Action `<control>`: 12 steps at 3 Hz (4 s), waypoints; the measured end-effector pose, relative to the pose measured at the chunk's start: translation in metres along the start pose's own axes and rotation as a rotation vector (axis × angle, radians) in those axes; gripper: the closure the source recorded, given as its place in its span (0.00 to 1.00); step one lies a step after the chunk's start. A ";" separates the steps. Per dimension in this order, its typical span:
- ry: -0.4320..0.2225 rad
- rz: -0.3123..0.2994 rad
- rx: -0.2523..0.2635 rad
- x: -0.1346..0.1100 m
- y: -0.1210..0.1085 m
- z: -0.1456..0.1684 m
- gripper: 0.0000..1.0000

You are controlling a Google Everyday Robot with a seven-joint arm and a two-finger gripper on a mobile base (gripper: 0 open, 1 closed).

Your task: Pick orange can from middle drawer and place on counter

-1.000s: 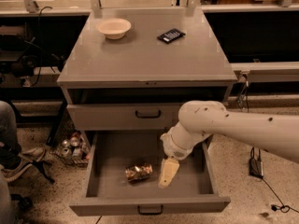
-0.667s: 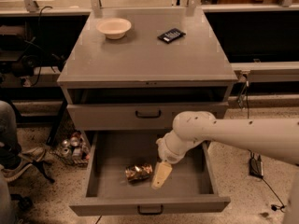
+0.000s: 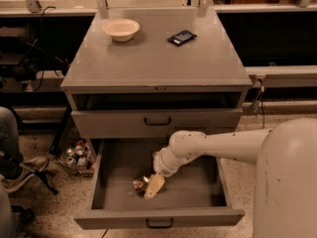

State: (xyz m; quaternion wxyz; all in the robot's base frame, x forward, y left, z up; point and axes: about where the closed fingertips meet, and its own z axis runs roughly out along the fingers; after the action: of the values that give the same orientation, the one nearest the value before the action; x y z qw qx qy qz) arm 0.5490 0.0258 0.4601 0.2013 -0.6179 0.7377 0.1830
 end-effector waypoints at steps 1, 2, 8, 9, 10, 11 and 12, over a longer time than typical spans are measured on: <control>0.000 0.000 -0.001 0.000 0.000 0.000 0.00; 0.020 -0.023 0.040 0.007 0.000 0.020 0.00; -0.013 -0.002 0.009 0.040 -0.004 0.099 0.69; -0.060 -0.015 0.077 0.039 -0.007 0.032 0.99; -0.103 -0.033 0.139 0.038 -0.011 -0.034 1.00; -0.141 -0.072 0.162 0.032 -0.017 -0.093 1.00; -0.148 -0.089 0.150 0.030 -0.014 -0.107 1.00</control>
Offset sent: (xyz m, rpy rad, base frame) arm -0.0008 0.0061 -0.0361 -0.0633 -0.0891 -0.0044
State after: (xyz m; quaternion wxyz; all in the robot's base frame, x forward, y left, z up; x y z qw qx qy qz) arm 0.5501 -0.0574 0.5350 0.3087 -0.6180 0.7043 0.1634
